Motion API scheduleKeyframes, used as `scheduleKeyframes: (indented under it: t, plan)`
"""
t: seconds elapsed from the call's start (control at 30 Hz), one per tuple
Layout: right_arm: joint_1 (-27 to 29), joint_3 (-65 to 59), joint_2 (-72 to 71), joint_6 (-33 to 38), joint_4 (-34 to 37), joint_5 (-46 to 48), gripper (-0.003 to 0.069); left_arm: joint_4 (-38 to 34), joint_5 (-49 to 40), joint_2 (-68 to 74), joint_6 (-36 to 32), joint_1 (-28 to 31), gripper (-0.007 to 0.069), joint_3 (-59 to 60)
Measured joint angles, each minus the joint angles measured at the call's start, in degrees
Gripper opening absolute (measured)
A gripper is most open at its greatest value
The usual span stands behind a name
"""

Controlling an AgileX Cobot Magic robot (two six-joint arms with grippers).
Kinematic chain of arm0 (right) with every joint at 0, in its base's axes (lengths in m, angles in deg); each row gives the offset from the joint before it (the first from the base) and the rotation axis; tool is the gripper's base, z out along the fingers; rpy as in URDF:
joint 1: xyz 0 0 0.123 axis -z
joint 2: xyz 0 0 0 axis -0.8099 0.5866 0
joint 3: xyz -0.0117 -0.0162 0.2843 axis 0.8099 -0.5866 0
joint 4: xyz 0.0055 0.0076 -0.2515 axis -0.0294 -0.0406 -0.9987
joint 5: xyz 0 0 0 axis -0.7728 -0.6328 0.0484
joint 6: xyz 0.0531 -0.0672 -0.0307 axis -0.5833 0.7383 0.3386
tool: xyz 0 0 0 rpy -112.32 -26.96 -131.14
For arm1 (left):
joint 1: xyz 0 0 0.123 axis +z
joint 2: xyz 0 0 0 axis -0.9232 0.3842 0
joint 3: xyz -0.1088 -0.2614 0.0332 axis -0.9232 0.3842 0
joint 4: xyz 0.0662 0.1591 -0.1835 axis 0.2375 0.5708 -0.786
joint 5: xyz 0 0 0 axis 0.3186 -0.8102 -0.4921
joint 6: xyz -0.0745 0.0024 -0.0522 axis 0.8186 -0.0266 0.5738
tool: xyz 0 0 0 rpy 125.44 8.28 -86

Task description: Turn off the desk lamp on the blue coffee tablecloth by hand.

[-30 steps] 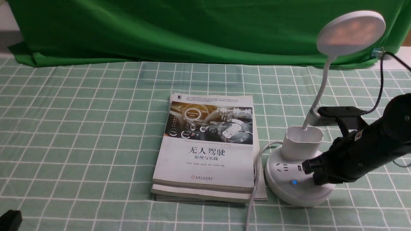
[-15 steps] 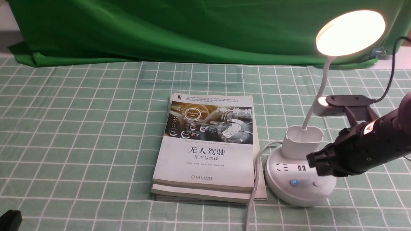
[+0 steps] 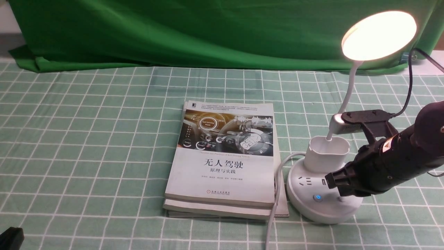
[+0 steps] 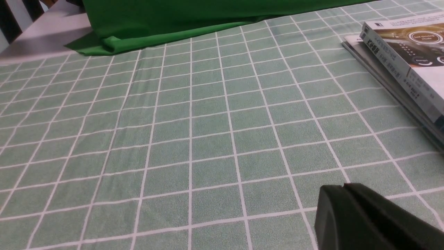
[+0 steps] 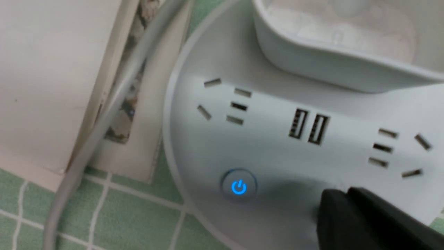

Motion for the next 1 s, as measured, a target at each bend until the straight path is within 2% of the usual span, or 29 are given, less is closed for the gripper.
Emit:
scheduleKeyframes:
  t: [0.53,0.77,1.0]
  plan:
    - [0.04,0.35,1.75,-0.11,0.0,-0.07,0.0036,0.0,0.0,0.0,0.0,0.0,0.0,0.0]
    - [-0.01,-1.29,-11.0,-1.1,0.0,2.03,0.0036,0.0,0.0,0.0,0.0,0.0,0.0,0.0]
    - [-0.01,-9.92,-24.28,-3.08,0.05,0.04,0.0038,0.0,0.0,0.0,0.0,0.0,0.0,0.0]
